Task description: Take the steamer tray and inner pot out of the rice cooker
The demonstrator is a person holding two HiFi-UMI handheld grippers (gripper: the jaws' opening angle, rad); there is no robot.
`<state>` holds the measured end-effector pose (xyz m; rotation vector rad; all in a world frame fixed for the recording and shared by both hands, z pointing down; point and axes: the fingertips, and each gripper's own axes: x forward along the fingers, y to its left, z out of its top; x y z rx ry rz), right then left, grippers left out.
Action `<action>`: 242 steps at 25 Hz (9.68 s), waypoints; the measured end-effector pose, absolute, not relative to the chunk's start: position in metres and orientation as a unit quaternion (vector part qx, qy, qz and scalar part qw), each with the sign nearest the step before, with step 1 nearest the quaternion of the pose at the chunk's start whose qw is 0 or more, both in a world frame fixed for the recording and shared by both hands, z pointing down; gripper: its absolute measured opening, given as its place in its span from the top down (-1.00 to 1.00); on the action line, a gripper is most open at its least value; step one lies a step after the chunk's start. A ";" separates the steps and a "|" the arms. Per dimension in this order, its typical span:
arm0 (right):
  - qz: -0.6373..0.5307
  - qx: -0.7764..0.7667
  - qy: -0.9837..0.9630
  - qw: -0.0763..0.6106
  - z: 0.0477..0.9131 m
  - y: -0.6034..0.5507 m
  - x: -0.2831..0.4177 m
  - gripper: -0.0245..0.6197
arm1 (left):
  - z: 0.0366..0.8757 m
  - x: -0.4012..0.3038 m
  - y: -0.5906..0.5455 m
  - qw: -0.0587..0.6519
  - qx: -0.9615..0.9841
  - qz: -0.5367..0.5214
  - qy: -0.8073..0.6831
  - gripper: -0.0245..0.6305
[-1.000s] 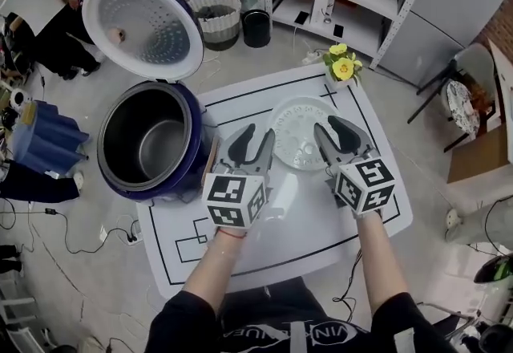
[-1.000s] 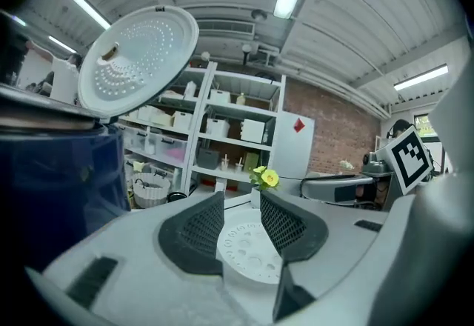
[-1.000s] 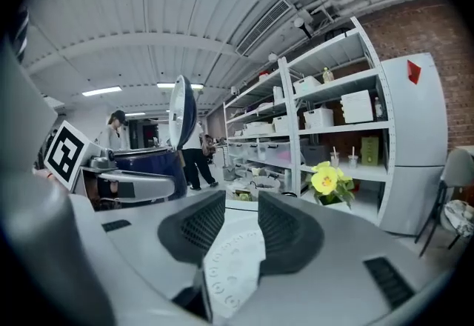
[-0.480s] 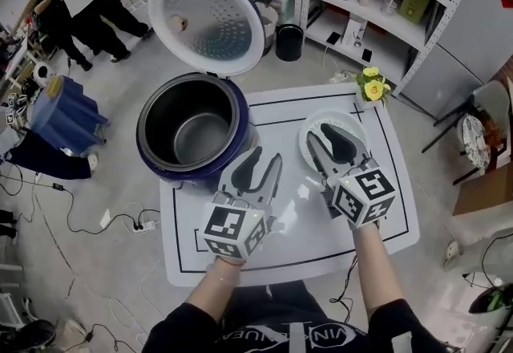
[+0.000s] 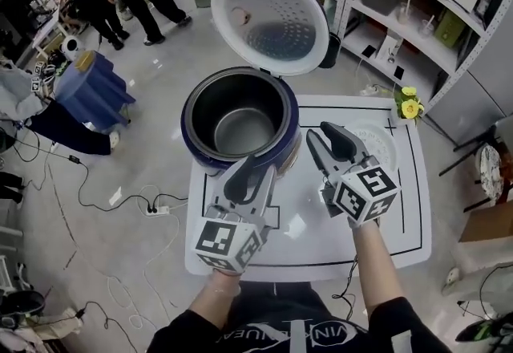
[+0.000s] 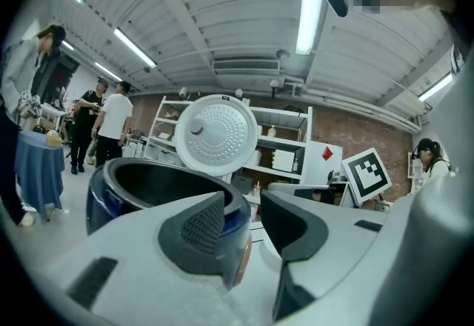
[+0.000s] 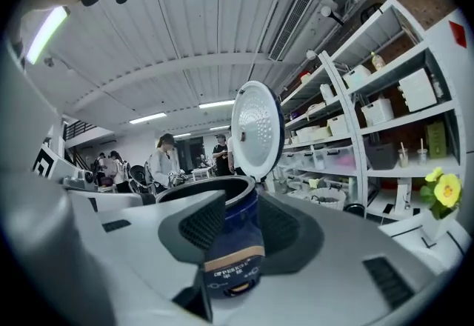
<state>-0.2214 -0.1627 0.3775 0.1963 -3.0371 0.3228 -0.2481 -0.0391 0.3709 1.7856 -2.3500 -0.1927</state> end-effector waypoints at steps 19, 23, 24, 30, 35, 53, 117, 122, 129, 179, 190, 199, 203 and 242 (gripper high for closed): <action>0.106 0.096 -0.988 0.055 0.366 -0.138 -0.284 0.55 | 0.348 -0.400 0.042 0.080 0.524 -0.041 -0.847 0.52; 0.099 0.108 -0.987 0.063 0.369 -0.141 -0.291 0.55 | 0.351 -0.421 0.037 0.088 0.528 -0.034 -0.844 0.50; 0.100 0.110 -0.987 0.065 0.370 -0.142 -0.292 0.55 | 0.353 -0.425 0.036 0.091 0.529 -0.031 -0.843 0.49; 0.104 0.125 -0.983 0.080 0.377 -0.149 -0.297 0.55 | 0.371 -0.439 0.019 0.128 0.556 -0.021 -0.821 0.48; 0.115 0.134 -0.980 0.095 0.385 -0.153 -0.304 0.55 | 0.378 -0.448 0.011 0.142 0.561 -0.007 -0.815 0.45; 0.166 0.171 -0.965 0.112 0.393 -0.162 -0.308 0.63 | 0.383 -0.455 0.000 0.191 0.561 -0.041 -0.804 0.49; 0.133 0.446 -0.881 -0.084 0.302 -0.217 0.097 0.73 | 0.292 -0.129 -0.163 0.148 0.755 -0.155 -0.619 0.63; 0.144 0.488 -0.858 -0.070 0.329 -0.209 0.143 0.73 | 0.322 -0.087 -0.175 0.183 0.776 -0.142 -0.587 0.63; 0.168 0.527 -0.831 -0.055 0.367 -0.197 0.191 0.73 | 0.361 -0.041 -0.186 0.216 0.793 -0.112 -0.558 0.63; 0.153 0.526 -0.836 0.035 0.450 -0.201 0.222 0.82 | 0.445 -0.019 -0.197 0.206 0.802 -0.014 -0.561 0.67; 0.109 0.503 -0.857 0.001 0.399 -0.196 0.225 0.93 | 0.383 -0.049 -0.189 0.093 0.797 -0.022 -0.597 0.84; 0.078 0.485 -0.871 -0.008 0.371 -0.189 0.215 0.93 | 0.342 -0.069 -0.174 0.040 0.787 -0.040 -0.614 0.86; 0.066 0.475 -0.877 -0.017 0.356 -0.185 0.211 0.93 | 0.326 -0.074 -0.166 0.027 0.785 -0.053 -0.616 0.86; 0.047 0.452 -0.890 -0.033 0.324 -0.173 0.201 0.93 | 0.297 -0.096 -0.136 0.003 0.767 -0.063 -0.639 0.87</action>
